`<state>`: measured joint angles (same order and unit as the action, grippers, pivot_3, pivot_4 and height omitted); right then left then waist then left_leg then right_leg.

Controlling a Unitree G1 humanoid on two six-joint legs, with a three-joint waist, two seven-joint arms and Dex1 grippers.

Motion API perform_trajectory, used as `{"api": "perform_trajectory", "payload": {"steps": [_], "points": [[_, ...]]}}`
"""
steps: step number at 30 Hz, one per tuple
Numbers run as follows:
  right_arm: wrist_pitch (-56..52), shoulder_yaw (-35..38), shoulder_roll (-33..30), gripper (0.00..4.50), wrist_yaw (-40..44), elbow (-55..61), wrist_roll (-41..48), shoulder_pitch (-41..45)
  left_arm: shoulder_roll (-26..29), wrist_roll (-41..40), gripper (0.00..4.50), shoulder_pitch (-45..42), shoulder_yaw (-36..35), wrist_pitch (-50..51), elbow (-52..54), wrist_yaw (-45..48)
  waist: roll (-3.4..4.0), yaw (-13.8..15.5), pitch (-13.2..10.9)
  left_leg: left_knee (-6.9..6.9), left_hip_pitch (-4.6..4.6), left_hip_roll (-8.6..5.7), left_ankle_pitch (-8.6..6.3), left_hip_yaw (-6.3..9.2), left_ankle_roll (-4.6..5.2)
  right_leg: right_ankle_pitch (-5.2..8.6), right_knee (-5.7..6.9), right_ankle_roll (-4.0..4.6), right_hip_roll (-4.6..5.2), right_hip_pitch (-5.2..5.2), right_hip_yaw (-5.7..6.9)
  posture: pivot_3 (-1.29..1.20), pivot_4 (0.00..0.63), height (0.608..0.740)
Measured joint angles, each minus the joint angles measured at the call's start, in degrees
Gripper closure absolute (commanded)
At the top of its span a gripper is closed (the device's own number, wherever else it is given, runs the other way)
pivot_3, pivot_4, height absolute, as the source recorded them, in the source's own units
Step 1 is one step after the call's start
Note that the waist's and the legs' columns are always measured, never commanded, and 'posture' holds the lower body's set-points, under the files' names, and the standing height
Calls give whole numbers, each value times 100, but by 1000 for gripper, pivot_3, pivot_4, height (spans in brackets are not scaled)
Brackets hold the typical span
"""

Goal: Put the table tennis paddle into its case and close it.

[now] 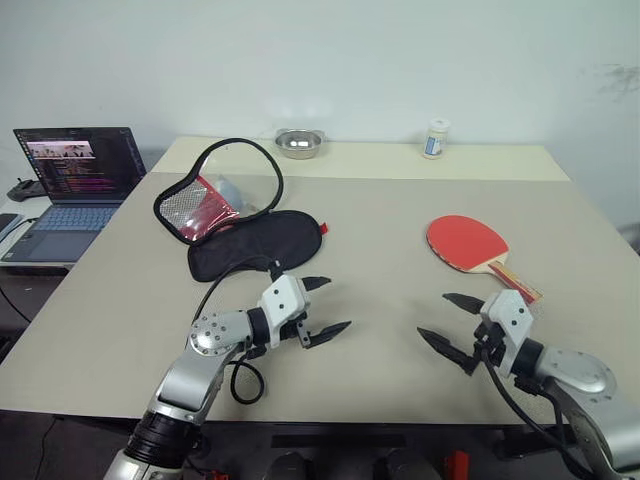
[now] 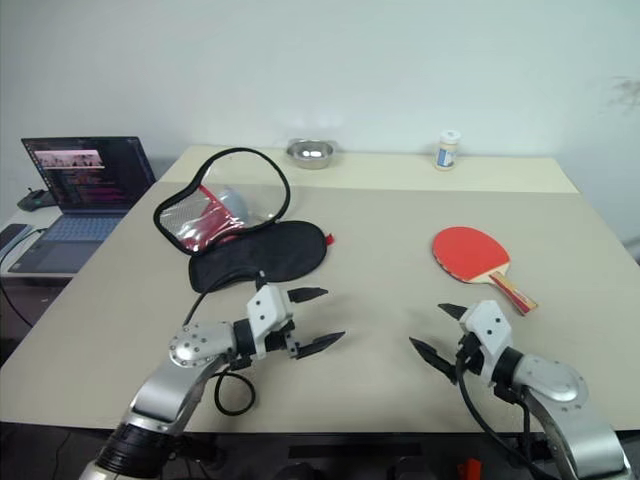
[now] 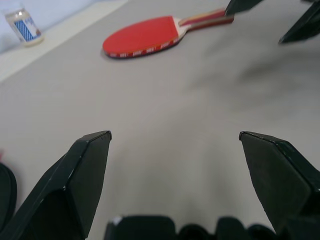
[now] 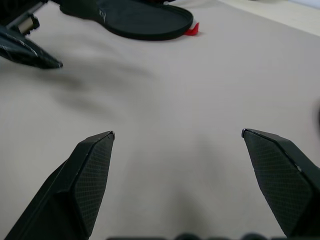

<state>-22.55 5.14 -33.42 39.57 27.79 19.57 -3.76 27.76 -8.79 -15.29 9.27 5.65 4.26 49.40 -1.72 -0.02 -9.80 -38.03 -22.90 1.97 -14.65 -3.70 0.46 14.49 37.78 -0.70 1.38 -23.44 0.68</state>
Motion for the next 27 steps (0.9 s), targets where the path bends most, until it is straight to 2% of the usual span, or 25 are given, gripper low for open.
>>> {"api": "perform_trajectory", "payload": {"steps": [9,13,21,27], "points": [[-105,8,-23,16,-55,87,78,438,-92,-21,0,-290,-167,-285,-398,-136,-1,-4,-1,0,0,0,0,0,0,-1,-1,-1,-1,0,0,0,150,740],[-273,-43,13,16,-106,87,204,807,182,-22,0,-324,-397,-508,-742,-97,-1,-9,-1,1,2,4,0,1,0,-1,2,0,-3,-2,2,0,150,740],[-1080,-298,-150,16,-12,663,851,1484,935,29,0,-1236,-894,-1183,-2490,208,-5,-3,-4,-1,-4,0,0,1,0,-1,-1,1,0,-4,5,0,150,740],[-1501,-96,-429,16,-5,844,1200,1777,1075,355,0,-2037,-854,-1618,-3903,426,-15,44,-9,-1,-11,-8,0,3,0,-6,-7,8,4,-4,11,0,150,740]]}}
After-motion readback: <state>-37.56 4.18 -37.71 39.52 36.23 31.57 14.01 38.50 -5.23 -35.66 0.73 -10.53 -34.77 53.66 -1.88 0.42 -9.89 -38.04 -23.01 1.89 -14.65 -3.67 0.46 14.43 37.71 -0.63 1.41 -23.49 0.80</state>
